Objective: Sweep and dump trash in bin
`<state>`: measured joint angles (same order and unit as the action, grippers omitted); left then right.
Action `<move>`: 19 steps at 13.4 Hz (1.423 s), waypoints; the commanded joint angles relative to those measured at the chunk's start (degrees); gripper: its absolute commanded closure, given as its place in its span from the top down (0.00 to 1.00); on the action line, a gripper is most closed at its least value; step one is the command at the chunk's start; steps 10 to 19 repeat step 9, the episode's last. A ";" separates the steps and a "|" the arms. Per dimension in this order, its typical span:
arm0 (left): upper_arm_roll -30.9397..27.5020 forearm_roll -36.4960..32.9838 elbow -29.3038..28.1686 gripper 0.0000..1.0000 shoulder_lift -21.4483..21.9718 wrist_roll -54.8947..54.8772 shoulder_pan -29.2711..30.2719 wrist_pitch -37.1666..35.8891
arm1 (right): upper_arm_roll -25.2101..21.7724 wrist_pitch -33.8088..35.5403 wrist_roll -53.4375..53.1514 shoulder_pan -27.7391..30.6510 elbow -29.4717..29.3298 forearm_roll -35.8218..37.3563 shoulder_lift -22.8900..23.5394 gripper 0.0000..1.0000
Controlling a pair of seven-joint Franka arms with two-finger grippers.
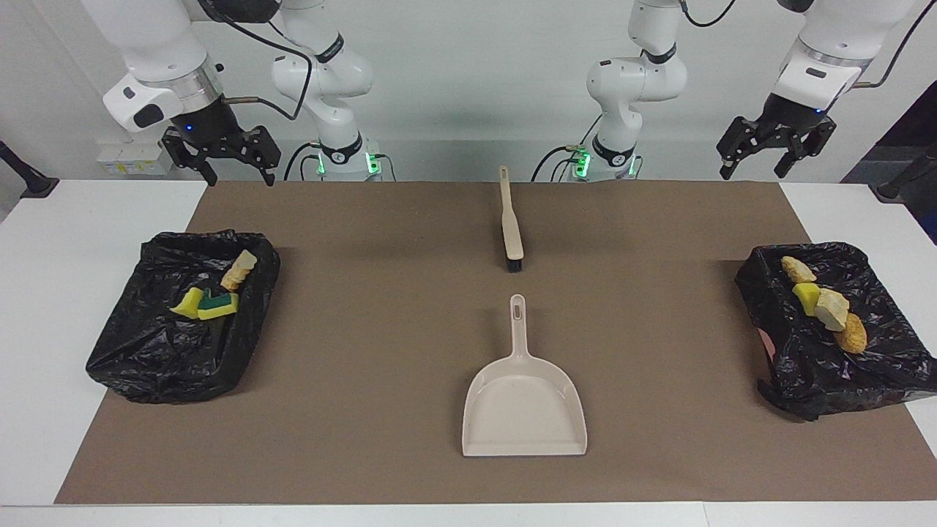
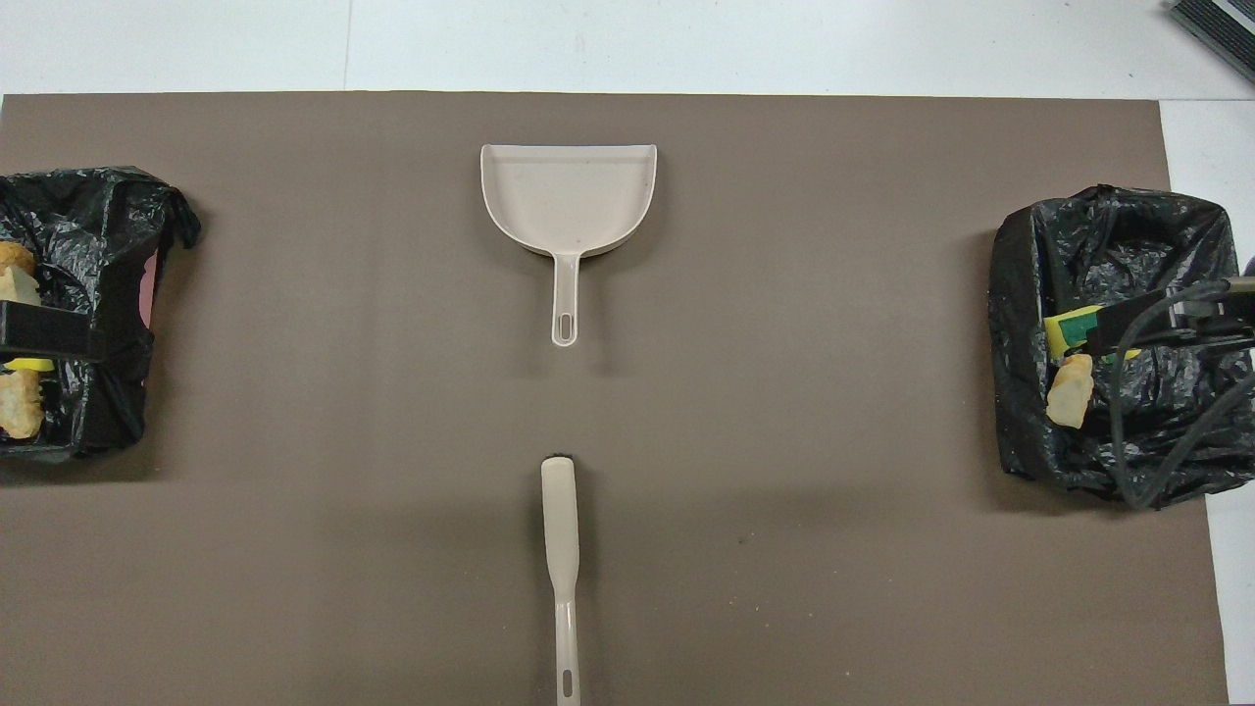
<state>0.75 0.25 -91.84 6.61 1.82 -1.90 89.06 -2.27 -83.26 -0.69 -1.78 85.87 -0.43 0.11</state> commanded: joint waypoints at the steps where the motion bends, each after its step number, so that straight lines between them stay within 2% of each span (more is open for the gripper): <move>1: 0.22 0.27 -0.45 1.00 0.77 -1.03 0.58 0.59 | 0.78 0.64 -0.63 0.99 -0.44 -0.37 -0.11 1.00; 3: 0.30 0.27 -0.80 1.00 1.21 -0.94 0.49 -2.65 | 0.78 0.64 -0.63 0.99 -0.44 -0.37 -0.11 1.00; 19: 0.30 0.27 -0.62 1.00 1.12 -0.33 0.49 -1.88 | 0.78 0.64 -0.62 0.99 -0.44 -0.37 -0.11 1.00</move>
